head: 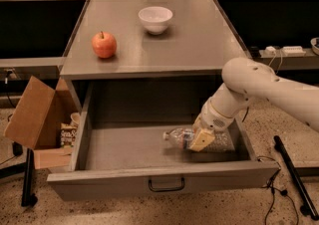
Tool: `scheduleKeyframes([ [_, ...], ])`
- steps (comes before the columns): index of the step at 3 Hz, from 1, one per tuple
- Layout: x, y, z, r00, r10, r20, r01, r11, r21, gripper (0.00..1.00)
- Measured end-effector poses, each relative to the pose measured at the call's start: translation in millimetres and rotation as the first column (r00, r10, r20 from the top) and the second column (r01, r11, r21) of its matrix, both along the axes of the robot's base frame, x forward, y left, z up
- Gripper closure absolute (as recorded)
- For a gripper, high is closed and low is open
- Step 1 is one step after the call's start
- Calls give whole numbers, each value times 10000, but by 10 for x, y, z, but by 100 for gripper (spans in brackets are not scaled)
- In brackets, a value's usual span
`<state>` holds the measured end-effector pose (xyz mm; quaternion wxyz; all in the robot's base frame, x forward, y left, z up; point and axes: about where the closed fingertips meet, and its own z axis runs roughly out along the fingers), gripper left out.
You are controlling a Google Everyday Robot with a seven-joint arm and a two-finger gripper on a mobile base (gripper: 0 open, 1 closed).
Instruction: Place water bottle into top drawer
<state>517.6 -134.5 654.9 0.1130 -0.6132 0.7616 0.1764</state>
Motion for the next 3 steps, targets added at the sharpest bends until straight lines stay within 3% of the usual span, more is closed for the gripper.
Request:
scheduleKeyframes([
  [2,172,-44,-161,9999,-116,43,114,9992,386,12],
  [3,274,-101,-98,9986,-400,332,372,9959,821,0],
])
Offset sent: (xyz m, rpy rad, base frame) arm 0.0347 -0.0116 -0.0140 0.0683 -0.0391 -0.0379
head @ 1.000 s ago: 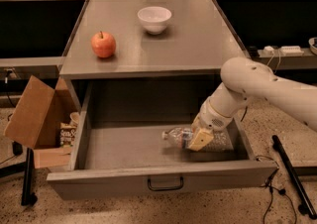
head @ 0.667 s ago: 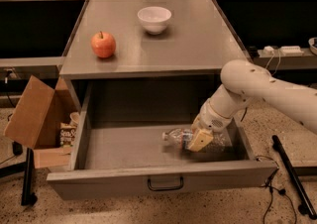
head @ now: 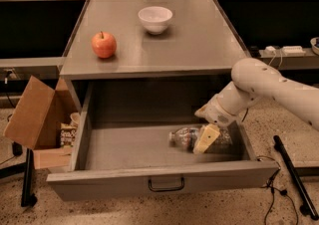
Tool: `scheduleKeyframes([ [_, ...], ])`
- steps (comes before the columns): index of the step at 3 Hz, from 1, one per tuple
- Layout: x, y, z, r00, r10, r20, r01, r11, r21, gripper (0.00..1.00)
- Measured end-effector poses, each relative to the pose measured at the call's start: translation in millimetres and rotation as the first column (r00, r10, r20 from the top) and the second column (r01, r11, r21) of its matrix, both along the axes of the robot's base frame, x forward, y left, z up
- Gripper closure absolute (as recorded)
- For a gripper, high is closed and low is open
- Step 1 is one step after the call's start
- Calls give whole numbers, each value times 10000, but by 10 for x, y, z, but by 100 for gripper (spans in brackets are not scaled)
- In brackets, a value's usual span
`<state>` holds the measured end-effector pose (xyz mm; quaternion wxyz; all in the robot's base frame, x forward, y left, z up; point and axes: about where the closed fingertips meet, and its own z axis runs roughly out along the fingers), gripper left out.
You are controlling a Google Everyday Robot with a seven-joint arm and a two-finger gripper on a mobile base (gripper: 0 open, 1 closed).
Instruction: Place water bottle into top drawer
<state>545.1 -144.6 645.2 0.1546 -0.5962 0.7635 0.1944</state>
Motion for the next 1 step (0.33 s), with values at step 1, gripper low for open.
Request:
scheduleKeyframes([
  [1,100,-75,276,9987,-156,493,119,9972,743,0],
])
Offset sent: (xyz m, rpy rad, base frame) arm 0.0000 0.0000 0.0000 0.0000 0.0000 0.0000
